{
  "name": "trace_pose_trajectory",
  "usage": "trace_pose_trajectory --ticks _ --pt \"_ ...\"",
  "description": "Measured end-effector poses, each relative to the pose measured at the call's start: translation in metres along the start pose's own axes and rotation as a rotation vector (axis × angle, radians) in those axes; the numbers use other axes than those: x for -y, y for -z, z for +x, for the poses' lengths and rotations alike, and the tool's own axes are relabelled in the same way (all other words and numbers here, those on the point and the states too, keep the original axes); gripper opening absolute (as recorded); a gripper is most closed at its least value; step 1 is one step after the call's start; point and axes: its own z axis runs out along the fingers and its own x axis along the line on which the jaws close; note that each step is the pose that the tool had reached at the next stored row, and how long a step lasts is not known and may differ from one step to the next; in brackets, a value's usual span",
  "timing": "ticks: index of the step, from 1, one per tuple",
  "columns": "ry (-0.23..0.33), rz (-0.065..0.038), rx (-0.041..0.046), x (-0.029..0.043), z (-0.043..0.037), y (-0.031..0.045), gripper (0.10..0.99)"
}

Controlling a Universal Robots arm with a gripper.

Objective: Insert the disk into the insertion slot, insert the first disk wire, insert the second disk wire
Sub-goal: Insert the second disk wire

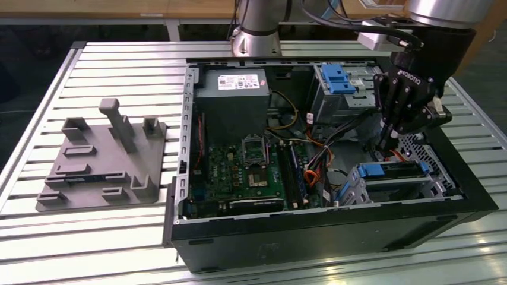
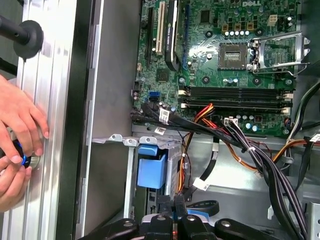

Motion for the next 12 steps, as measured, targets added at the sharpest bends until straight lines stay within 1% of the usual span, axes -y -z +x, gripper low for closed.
trace_pose_trajectory --ticks 2,8,12 --pt "0.0 0.003 0.0084 0.0 -0.0001 0.0 0.141" --pt "-0.001 0.007 0.0181 0.0 0.0 0.0 0.141" --pt "-0.002 0.013 0.03 0.0 0.0 0.0 0.153"
